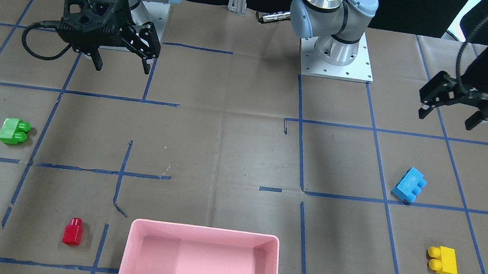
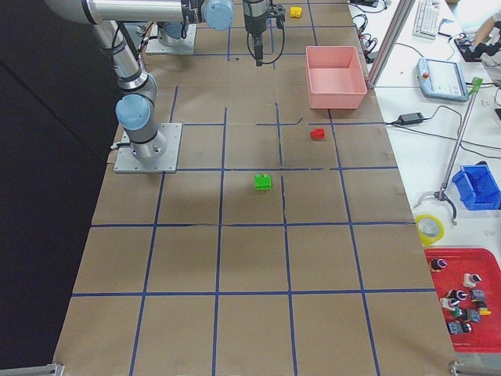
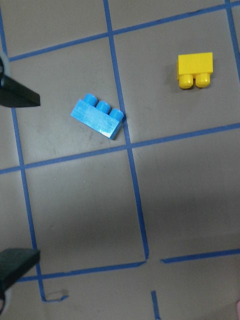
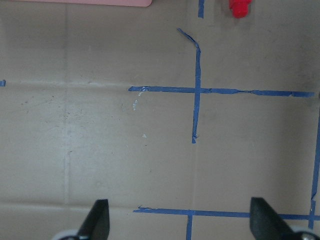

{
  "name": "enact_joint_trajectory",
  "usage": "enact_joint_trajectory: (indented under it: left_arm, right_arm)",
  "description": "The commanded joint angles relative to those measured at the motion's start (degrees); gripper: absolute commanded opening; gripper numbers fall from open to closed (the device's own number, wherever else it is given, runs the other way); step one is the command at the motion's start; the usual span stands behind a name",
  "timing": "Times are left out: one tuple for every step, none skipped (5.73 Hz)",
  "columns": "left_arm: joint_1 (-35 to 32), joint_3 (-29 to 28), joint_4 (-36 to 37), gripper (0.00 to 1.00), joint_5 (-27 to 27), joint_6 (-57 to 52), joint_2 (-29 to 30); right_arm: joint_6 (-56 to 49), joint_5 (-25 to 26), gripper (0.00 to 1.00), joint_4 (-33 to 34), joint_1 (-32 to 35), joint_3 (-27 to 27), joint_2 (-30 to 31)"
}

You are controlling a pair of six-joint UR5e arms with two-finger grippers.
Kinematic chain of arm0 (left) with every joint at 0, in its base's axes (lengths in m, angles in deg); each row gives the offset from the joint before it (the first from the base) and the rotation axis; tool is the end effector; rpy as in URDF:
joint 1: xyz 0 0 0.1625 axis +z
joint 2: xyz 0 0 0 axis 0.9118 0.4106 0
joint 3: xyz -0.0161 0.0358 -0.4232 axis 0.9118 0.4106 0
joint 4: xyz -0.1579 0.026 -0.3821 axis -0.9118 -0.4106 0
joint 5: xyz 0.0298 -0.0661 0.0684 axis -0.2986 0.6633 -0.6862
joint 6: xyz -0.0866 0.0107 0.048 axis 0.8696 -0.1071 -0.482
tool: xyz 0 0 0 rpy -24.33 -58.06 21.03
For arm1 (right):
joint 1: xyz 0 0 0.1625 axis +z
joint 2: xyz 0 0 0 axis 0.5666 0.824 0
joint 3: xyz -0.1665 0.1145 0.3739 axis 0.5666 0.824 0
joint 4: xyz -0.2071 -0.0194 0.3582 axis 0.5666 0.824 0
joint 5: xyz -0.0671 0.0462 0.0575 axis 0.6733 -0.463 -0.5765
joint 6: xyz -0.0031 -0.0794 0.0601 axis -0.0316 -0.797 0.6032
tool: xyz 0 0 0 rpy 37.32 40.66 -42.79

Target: Put all blocks into box

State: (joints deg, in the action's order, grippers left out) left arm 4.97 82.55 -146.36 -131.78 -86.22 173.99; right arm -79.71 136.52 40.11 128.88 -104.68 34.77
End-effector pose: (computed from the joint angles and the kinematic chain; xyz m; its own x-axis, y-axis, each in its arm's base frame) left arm 0.1220 -0.4902 0.4915 -0.9405 0.3398 -0.0088 0.3398 0.9405 -0.0013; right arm 0.1692 -0.4410 0.4682 -0.9987 -0.0468 -0.0214 -0.0446 0.9946 -0.0935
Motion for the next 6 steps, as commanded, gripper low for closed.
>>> enact_joint_trajectory:
  left_arm:
    - [6.35,2.68,0.68,0.99,-0.08,-28.39,0.01]
    - [7.51,5.65,1.64,0.99,0.01,-30.62,0.36]
    - [7.44,10.56,8.01,0.99,0.27,-30.21,2.01]
    - [7.44,16.52,18.08,0.99,0.01,-30.38,3.6]
    - [7.44,21.63,26.88,0.99,0.01,-30.73,6.14]
    - [7.26,23.68,34.19,0.99,0.01,-30.29,10.34]
  right_arm:
    - [-0.2,0.35,1.0,-1.05,0.03,-0.15,-0.58]
    - [-0.64,0.79,1.0,-1.15,-1.36,-0.24,-0.5]
    - [-10.65,8.8,1.0,-1.16,-7.03,-0.5,-0.06]
    - [-13.01,7.67,1.0,-1.85,-13.61,-0.85,0.03]
    - [-22.78,5.83,1.0,-1.6,-19.33,-1.03,0.03]
    - [-30.8,3.98,1.0,-1.16,-24.96,-1.73,-0.4]
